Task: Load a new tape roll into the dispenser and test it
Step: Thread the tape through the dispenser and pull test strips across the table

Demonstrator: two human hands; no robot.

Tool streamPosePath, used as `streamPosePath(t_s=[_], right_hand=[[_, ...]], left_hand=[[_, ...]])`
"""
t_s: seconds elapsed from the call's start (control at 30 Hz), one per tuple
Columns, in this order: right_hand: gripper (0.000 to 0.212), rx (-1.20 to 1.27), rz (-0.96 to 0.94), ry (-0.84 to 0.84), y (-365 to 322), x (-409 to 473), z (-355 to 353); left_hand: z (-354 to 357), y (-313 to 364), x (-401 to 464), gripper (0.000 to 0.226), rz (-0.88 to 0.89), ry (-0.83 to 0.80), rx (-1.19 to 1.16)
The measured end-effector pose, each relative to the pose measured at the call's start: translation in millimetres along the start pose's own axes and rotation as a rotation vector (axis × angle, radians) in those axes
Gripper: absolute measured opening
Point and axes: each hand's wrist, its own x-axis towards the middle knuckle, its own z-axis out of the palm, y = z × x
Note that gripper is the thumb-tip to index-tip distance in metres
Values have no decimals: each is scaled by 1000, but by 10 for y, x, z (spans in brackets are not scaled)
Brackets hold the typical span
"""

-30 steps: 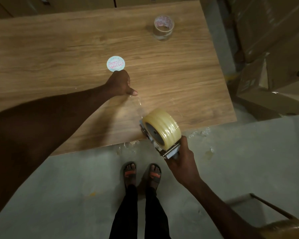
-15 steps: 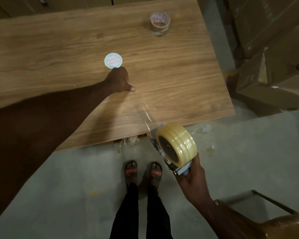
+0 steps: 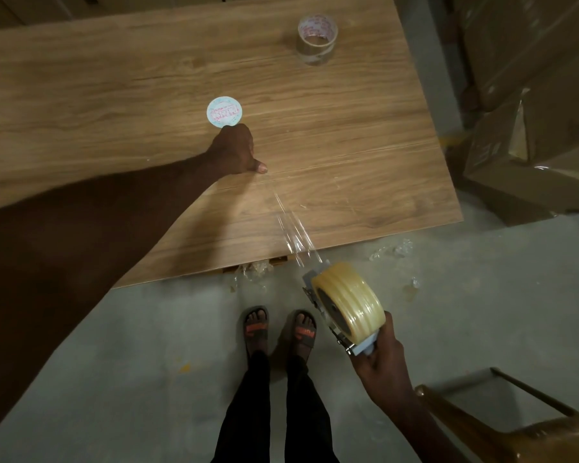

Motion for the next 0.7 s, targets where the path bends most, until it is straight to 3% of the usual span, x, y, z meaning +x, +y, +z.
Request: streamPosePath(t_s=[0.23, 0.37, 0.7], right_hand=[[90, 4, 34, -5, 95, 94, 18], [65, 147, 78, 16, 52, 187, 96], [41, 410, 487, 75, 339, 5, 357]], left_hand=[[6, -3, -18, 47, -51, -29, -46], [-26, -6, -9, 43, -126, -90, -102], [-140, 58, -3, 43, -288, -193, -275]])
